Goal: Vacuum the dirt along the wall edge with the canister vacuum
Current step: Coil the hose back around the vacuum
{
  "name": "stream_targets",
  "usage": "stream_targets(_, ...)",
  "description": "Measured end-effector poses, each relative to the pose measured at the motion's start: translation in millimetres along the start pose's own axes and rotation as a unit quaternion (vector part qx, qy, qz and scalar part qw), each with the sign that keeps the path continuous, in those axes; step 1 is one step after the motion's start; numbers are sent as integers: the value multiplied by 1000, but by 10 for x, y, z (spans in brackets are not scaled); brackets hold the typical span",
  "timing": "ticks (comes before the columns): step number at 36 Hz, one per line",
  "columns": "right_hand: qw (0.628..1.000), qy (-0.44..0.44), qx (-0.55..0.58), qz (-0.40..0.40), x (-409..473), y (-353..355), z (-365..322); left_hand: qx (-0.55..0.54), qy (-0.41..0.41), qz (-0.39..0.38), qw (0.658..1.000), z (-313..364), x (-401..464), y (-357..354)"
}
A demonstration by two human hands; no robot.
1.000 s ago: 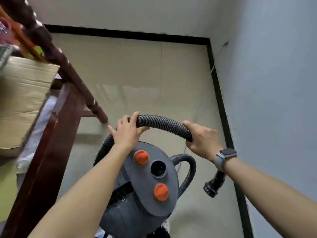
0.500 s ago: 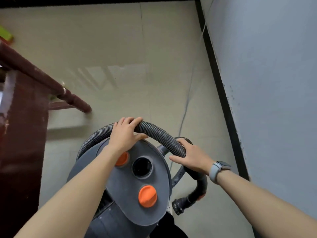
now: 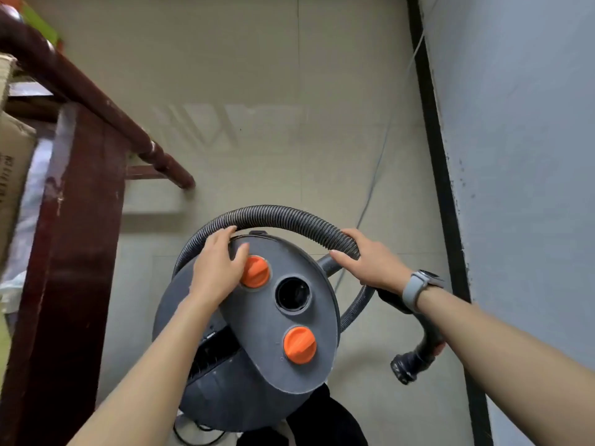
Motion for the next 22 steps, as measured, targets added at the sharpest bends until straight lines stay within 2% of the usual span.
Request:
stream_targets(3,999,-32,-2,35,-75,44,99,-21,17,11,1000,-99,-396,59)
stream_targets(8,994,-48,16,100,-102,168,19,43,13,-4,999,-142,-904,50)
stream_targets(13,990,-13,23,137,-188,359,-233,18,32,-36,999,-280,-1031,70)
stream_targets(18,987,28,-37,155,-582,357,-386,-36,35,-37,998,-412,-1184,238)
stream_targets(22,981,42,-63,177,-980,244,-554,-17,48,-22,998,-767,-1409,370)
Point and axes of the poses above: each hand's wrist, its own x-axis towards the middle knuckle, its own y-axis out of the back of the hand, z = x × y, the point moved 6 cm from there along x, towards the middle knuckle, and after that the axes turned 13 degrees about z, right-handed, at the moved point
